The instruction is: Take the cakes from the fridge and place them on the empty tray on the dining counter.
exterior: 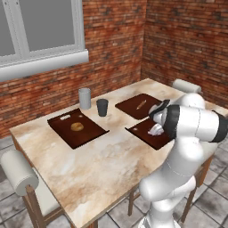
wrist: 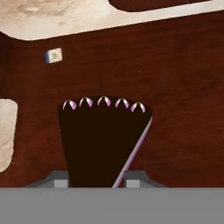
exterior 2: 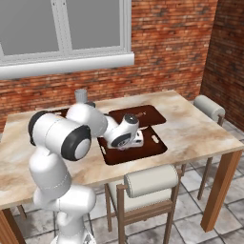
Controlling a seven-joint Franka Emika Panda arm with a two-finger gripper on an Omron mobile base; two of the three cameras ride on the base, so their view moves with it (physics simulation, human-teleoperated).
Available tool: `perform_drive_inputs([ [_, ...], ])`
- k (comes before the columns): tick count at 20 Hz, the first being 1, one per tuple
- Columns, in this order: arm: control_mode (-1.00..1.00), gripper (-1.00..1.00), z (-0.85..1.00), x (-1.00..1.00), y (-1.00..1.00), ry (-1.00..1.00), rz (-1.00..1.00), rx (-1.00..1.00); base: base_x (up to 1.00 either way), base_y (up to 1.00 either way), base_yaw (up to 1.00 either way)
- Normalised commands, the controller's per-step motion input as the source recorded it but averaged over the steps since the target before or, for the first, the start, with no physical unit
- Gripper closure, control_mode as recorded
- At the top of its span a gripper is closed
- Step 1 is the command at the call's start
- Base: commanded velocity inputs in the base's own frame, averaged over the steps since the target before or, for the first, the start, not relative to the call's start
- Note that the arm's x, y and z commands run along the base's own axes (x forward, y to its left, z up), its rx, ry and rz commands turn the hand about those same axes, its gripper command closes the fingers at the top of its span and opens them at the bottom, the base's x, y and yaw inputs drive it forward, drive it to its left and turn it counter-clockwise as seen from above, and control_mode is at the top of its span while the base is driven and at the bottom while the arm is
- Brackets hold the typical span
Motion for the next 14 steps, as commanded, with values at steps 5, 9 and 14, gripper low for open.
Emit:
perform_drive_inputs([
  [5,-1.0,-1.0,-0.24,0.09,0.02,0.0,0.0,-0.03,0.0,0.0,0.0],
  [9,-1.0,-1.0,-0.01,-0.02,0.0,0.0,0.0,0.0,0.0,0.0,0.0],
  [14,-1.0,-1.0,0.04,-0.15,0.0,-0.02,0.0,0.0,0.0,0.0,0.0],
])
